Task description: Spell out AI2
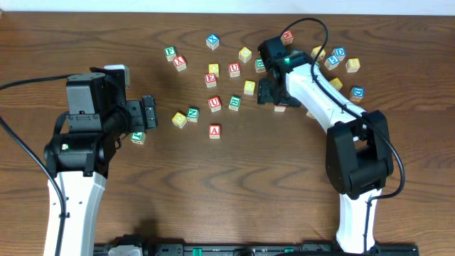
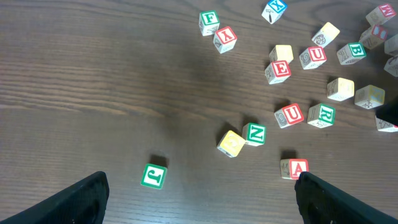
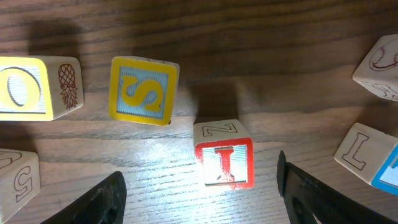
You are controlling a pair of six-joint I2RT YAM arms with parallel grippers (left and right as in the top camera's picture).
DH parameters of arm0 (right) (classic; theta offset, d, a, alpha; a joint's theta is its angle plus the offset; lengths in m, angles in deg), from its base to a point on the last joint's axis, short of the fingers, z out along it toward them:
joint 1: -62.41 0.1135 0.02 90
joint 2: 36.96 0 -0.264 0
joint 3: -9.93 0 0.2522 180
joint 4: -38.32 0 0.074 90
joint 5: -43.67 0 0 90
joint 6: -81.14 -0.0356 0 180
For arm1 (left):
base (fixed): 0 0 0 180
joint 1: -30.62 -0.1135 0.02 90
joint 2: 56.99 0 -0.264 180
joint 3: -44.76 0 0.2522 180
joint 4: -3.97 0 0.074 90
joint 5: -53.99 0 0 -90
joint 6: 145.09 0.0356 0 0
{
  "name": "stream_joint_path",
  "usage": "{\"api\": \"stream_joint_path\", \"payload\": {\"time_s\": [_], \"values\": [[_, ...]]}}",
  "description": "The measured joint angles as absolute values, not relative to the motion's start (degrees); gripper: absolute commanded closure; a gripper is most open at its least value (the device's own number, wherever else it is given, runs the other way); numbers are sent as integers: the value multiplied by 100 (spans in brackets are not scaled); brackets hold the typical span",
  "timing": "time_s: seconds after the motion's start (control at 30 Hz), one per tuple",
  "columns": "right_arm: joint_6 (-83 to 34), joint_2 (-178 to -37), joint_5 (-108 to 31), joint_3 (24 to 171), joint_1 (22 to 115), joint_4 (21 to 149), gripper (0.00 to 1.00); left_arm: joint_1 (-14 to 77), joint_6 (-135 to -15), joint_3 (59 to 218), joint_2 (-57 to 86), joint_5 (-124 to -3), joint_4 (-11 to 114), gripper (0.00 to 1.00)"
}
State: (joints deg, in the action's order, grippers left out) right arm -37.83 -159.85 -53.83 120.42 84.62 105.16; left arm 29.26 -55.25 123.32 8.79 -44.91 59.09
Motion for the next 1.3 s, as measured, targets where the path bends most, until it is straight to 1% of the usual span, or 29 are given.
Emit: {"api": "stream_joint_path", "payload": {"time_s": [0.4,0.5,0.67,1.3], "values": [[-3787,-15985,-5383,11628,8462,10221,28,2926,-5523,12332,879,-4491,5909,6],[-3790,-15985,-5386,11628,8462,10195,31,2926,-5525,12332,879,-4491,5909,6],[-3796,-15985,-5383,11628,8462,10169,33,2926,-5523,12332,879,-4491,5909,6],[-3816,-15985,-5517,11583,8462,10081,33,2926,-5525,12332,879,-4491,5909,6]]}}
